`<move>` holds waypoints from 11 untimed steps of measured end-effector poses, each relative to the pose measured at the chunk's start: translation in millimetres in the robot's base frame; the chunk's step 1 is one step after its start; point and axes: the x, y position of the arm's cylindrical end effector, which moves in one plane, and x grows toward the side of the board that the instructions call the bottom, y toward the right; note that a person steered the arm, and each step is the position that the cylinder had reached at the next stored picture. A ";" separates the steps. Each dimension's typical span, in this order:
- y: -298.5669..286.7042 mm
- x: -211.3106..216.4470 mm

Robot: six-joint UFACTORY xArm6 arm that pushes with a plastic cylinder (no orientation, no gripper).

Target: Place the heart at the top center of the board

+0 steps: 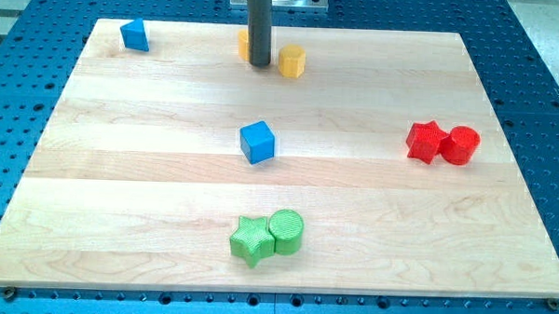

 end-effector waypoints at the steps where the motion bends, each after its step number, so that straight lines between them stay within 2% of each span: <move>1: 6.2 -0.3; 3: -48.0 30.7; 4: -70.4 13.6; 5: -66.6 -13.2; 7: -3.7 -14.4; 8: 2.2 -14.1; 9: -50.4 -15.8; 11: 32.6 8.2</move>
